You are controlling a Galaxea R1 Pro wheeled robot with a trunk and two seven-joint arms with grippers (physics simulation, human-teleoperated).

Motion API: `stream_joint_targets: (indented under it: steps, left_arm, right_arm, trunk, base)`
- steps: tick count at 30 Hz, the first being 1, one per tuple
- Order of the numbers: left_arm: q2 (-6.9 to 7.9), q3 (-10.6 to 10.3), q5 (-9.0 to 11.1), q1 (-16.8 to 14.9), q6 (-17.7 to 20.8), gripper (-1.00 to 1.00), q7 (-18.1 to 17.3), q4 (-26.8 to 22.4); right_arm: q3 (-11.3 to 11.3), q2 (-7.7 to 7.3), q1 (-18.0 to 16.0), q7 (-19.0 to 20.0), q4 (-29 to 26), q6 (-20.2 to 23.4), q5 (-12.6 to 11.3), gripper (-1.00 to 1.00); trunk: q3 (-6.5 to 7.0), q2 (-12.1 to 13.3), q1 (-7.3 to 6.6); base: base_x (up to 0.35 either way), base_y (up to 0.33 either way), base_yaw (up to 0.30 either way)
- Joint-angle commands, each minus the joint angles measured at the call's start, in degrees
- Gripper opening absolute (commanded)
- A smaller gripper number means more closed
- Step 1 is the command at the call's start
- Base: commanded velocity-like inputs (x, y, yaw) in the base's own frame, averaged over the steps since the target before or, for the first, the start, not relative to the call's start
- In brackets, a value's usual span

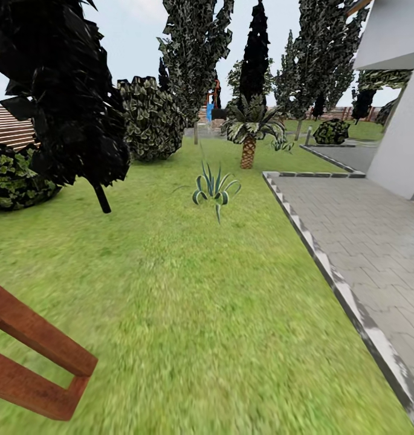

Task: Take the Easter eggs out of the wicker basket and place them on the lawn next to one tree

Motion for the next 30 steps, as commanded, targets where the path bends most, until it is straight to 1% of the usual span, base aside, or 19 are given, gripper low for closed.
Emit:
stream_joint_targets:
  steps: [1, 30]
  left_arm:
    - [0.01, -0.1, 0.0, 0.0, -0.2, 1.0, 0.1, 0.0]
    - [0.01, -0.1, 0.0, 0.0, -0.2, 1.0, 0.0, 0.0]
  right_arm:
    - [0.0, 0.01, 0.0, 0.0, -0.1, -0.1, 0.0, 1.0]
    - [0.0, 0.01, 0.0, 0.0, -0.1, -0.1, 0.0, 1.0]
  trunk:
    - [-0.05, 0.0, 0.04]
    - [-0.05, 0.0, 0.04]
  base:
    - [0.321, 0.0, 0.0]
    - [0.321, 0.0, 0.0]
